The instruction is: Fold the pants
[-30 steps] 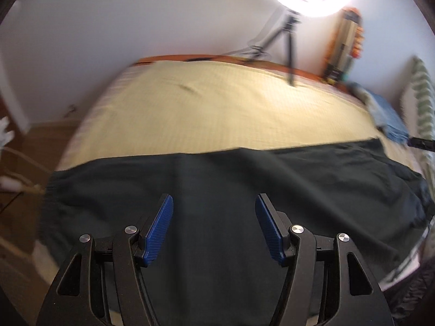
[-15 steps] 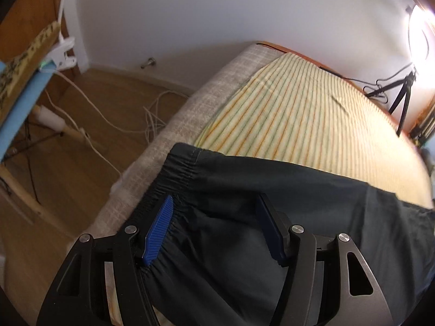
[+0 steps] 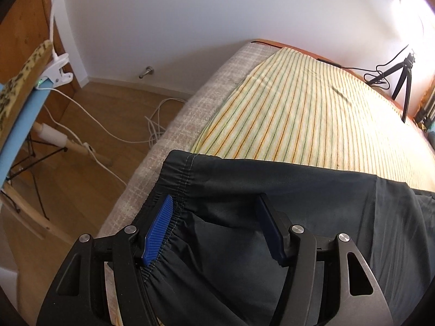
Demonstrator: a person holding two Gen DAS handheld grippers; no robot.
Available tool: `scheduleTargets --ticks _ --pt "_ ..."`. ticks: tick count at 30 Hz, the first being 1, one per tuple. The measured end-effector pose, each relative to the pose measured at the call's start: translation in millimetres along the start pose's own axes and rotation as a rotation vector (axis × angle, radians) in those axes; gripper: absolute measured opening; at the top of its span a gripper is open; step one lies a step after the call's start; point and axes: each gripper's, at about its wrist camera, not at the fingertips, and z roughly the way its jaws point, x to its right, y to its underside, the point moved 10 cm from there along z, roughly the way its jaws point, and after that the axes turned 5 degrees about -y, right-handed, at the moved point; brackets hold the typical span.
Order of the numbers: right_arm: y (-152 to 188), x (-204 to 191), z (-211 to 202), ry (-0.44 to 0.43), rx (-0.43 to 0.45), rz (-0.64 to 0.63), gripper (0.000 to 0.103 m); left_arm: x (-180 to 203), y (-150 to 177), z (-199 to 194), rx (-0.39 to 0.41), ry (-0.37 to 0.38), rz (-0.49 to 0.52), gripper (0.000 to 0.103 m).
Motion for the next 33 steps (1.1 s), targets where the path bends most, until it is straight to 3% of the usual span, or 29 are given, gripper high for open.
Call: scheduleTargets --ticks 1,2,3,5,8,11,13,15,19,21,23,24,29,33 --pt "1 1 1 0.009 -0.003 -0.001 0.039 0 0 0 0.0 -0.003 0.003 0.063" --pt "1 2 3 0.012 -0.006 -0.004 0.021 0 0 0 0.001 -0.005 0.006 0.063" --pt "2 3 4 0.026 -0.012 -0.009 0.011 1 0 0 0.001 -0.008 0.01 0.063" --pt "1 4 5 0.049 -0.013 -0.027 0.005 1 1 1 0.002 -0.017 0.022 0.063" --pt "-8 11 -3 0.109 0.012 -0.073 0.004 2 2 2 0.004 -0.031 0.045 0.063" --pt "-19 30 -1 0.098 0.021 0.007 0.003 3 2 3 0.002 -0.051 0.064 0.064" --pt "-19 40 7 0.134 0.0 0.009 0.003 3 1 3 0.001 -0.053 0.066 0.064" --pt "-16 46 10 0.099 -0.02 0.074 0.003 3 1 2 0.001 -0.053 0.061 0.064" --pt "-19 47 -23 0.064 0.067 0.122 0.006 0 0 -2 -0.002 -0.047 0.039 0.064" --pt "-16 50 -44 0.067 0.093 0.138 0.014 -2 -2 -6 0.0 -0.04 0.012 0.064" --pt "-9 51 -70 0.067 0.132 0.162 0.035 -5 -5 -13 0.015 -0.039 -0.01 0.064" --pt "-3 50 -83 0.07 0.153 0.171 0.037 -5 -6 -19 0.033 -0.041 -0.01 0.064" --pt "45 55 -143 0.105 0.223 0.235 0.038 15 -14 -54 0.133 -0.012 0.039 0.064" --pt "100 86 -182 0.186 0.247 0.306 0.042 72 -8 -84 0.178 0.089 0.148 0.064"
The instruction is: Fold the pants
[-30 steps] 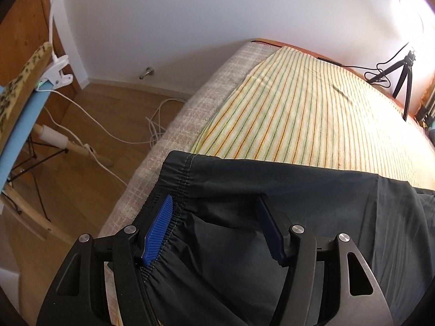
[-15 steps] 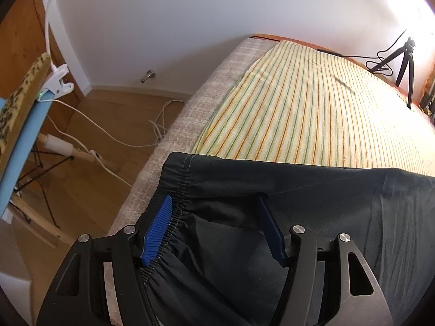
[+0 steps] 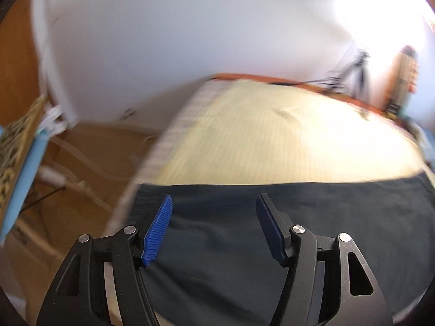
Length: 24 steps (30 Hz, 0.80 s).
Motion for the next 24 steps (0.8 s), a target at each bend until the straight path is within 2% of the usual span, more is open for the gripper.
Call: scheduleTargets --ticks 2,6,9,11,14,16,21,24 --pt "12 32 -14 0.031 0.015 0.045 0.047 41 0 -12 0.012 0.069 0.051 0.064" --pt "20 79 -22 0.072 0.006 0.049 0.048 124 9 -33 0.0 0.246 0.118 0.064" --pt "21 81 -8 0.015 -0.058 -0.005 0.049 186 18 -53 -0.016 0.349 0.194 0.064" --pt "24 73 5 0.012 -0.092 -0.078 0.049 221 27 -63 -0.035 0.41 0.237 0.064" --pt "28 57 35 -0.016 -0.159 -0.193 0.049 267 52 -71 -0.101 0.492 0.289 0.064" --pt "31 42 55 -0.041 -0.193 -0.265 0.049 288 65 -70 -0.129 0.497 0.333 0.064" --pt "41 28 86 -0.058 -0.276 -0.405 0.051 302 93 -59 -0.182 0.468 0.373 0.064" --pt "45 36 92 -0.064 -0.308 -0.425 0.061 298 101 -46 -0.208 0.441 0.36 0.063"
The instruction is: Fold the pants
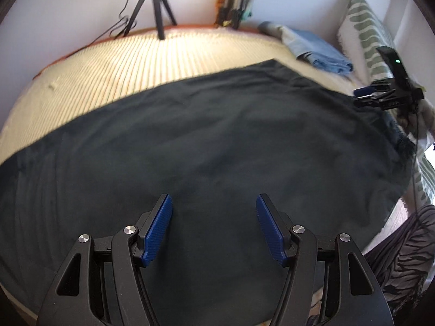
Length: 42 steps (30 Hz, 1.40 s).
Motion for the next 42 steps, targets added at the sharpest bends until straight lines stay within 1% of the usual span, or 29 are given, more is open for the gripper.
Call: scheduleTargets --ticks 2,5,6,7,8,9,10,12,13,14,15,17,18,20,21,24,25,26,27,28,30,32,34,36,37,38,40,41,42 --pt "4 5 -1 0.001 -0.003 0.004 0.064 0 0 -1 0.011 0.0 -0.004 0.063" --pt "12 5 -1 -0.029 -0.001 0.013 0.064 1 3 -1 0.011 -0.013 0.011 0.063" --pt "16 4 0 -0.037 -0.005 0.015 0.062 1 3 0 0.013 -0.021 0.02 0.063" --pt "20 4 0 -0.05 -0.007 0.021 0.044 3 2 0 0.014 -0.027 0.028 0.063" --pt "24 1 1 -0.065 -0.008 0.027 0.03 3 3 1 0.015 -0.034 0.035 0.063" --pt "25 1 -1 -0.048 0.008 0.022 0.024 3 3 1 0.017 -0.036 0.036 0.064" --pt "26 1 -4 -0.04 0.019 0.021 0.008 3 2 1 0.019 -0.036 0.036 0.063" --pt "27 6 -15 -0.037 0.061 0.051 0.003 2 2 2 0.022 -0.035 0.036 0.063" --pt "29 14 -20 -0.017 0.081 0.075 0.003 2 2 1 0.025 -0.036 0.036 0.063" --pt "31 29 -24 0.022 0.093 0.128 0.003 3 2 2 0.027 -0.038 0.037 0.063" --pt "34 42 -24 0.051 0.089 0.169 0.003 3 2 2 0.03 -0.041 0.042 0.064" --pt "40 51 -24 0.016 0.09 0.234 0.003 3 2 2 0.031 -0.045 0.049 0.064" --pt "40 52 -28 0.03 0.1 0.237 0.003 3 2 2 0.03 -0.043 0.046 0.064" --pt "41 48 -38 0.047 0.114 0.235 0.011 3 2 1 0.022 -0.041 0.046 0.064" --pt "42 47 -47 0.071 0.129 0.235 0.013 3 2 1 0.019 -0.04 0.044 0.064" --pt "49 39 -78 0.09 0.183 0.249 0.026 2 1 -1 0.018 -0.036 0.033 0.064" --pt "50 40 -85 0.096 0.198 0.251 0.034 2 0 -3 0.023 -0.034 0.027 0.064" --pt "55 28 -96 0.093 0.218 0.234 0.043 1 -1 -7 0.032 -0.03 0.021 0.064" --pt "59 18 -103 0.089 0.229 0.219 0.045 0 -2 -11 0.042 -0.028 0.016 0.064" --pt "56 8 -103 0.087 0.228 0.211 0.047 -1 -3 -14 0.049 -0.027 0.012 0.064" --pt "61 -7 -100 0.078 0.207 0.21 0.047 -4 -3 -22 0.065 -0.026 0.003 0.064" --pt "58 -24 -102 0.055 0.216 0.223 0.047 -10 -4 -29 0.072 -0.034 -0.016 0.064" --pt "45 -42 -112 0.031 0.268 0.218 0.048 -22 -4 -38 0.082 -0.039 -0.062 0.064" --pt "28 -61 -122 0.01 0.315 0.214 0.053 -37 -5 -48 0.091 -0.029 -0.122 0.064" --pt "20 -70 -125 0.002 0.334 0.211 0.059 -44 -5 -53 0.097 -0.022 -0.148 0.064" --pt "13 -78 -128 -0.005 0.352 0.207 0.062 -57 -4 -60 0.107 -0.021 -0.191 0.064" --pt "-2 -101 -132 -0.029 0.38 0.193 0.062 -79 0 -71 0.118 -0.03 -0.249 0.066" --pt "-8 -112 -132 -0.046 0.387 0.186 0.062 -96 4 -78 0.128 -0.042 -0.288 0.069" --pt "-13 -121 -131 -0.059 0.391 0.178 0.062 -109 7 -83 0.135 -0.051 -0.315 0.069"
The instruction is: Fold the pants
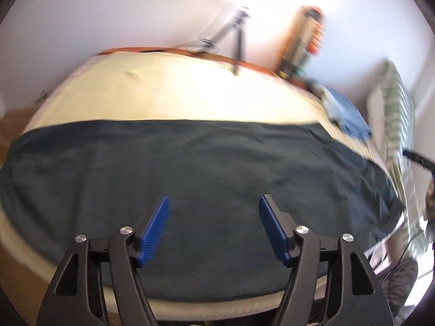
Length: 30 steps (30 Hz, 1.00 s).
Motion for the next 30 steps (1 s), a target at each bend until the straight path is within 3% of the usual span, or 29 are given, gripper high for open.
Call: scheduleTargets --ticks 10,14,19,24,30 --pt "-8 -107 64 -0.123 -0.035 -0.085 0.068 -188 5 -30 0.039 -0.083 -0.44 0.069" --pt "-8 -139 101 -0.194 -0.052 -0.054 0.068 -254 11 -33 0.046 -0.116 -0.585 0.069" --pt "-4 -166 143 -0.228 -0.064 -0.049 0.068 -278 17 -17 0.012 -0.107 -0.65 0.069" --pt "2 -169 174 -0.265 -0.069 -0.002 0.068 -291 21 -1 -0.023 -0.135 -0.669 0.069" --pt "0 -165 184 -0.263 -0.076 -0.005 0.068 -308 21 2 0.007 -0.17 -0.68 0.066"
